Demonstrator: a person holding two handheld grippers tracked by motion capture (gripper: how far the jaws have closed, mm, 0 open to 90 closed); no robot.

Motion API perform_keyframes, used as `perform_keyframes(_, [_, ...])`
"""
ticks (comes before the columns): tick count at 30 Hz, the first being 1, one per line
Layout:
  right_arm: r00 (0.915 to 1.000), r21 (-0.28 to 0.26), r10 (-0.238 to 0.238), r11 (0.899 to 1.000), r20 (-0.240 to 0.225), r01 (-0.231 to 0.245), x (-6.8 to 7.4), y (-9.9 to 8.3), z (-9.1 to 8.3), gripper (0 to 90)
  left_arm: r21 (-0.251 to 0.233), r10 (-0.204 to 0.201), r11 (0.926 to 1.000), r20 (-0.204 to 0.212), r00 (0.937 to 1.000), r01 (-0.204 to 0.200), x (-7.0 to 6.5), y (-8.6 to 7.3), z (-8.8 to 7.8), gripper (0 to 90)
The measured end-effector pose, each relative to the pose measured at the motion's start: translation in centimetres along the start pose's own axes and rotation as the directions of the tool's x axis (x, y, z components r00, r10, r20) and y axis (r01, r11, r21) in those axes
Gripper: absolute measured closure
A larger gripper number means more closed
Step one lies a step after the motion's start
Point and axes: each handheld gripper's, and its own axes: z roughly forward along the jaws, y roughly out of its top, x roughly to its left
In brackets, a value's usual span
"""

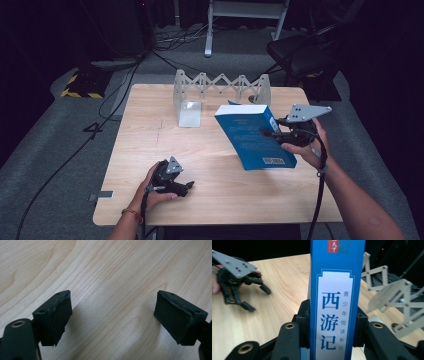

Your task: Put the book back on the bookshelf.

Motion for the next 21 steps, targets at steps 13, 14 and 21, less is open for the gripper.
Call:
perform_keyframes(13, [0.9890,0.037,0.051,0.998,0.139,-0.057,-4.0,0.2,-0.5,61.7,0.001,0.003,1.0000,-0.010,0.9999,-0.003,0.1,0.0,0.0,13.8])
perform_keyframes(14, [0.9887,0.040,0.051,0.998,0.141,-0.058,-4.3,0.3,-0.4,61.7,0.004,0.004,1.0000,-0.007,1.0000,-0.004,0.1,0.1,0.0,13.6])
perform_keyframes(21, [0.9782,0.023,0.084,0.996,0.190,-0.090,-6.5,1.8,0.5,61.7,0.005,0.004,1.0000,-0.006,1.0000,-0.004,0.1,0.1,0.0,13.6])
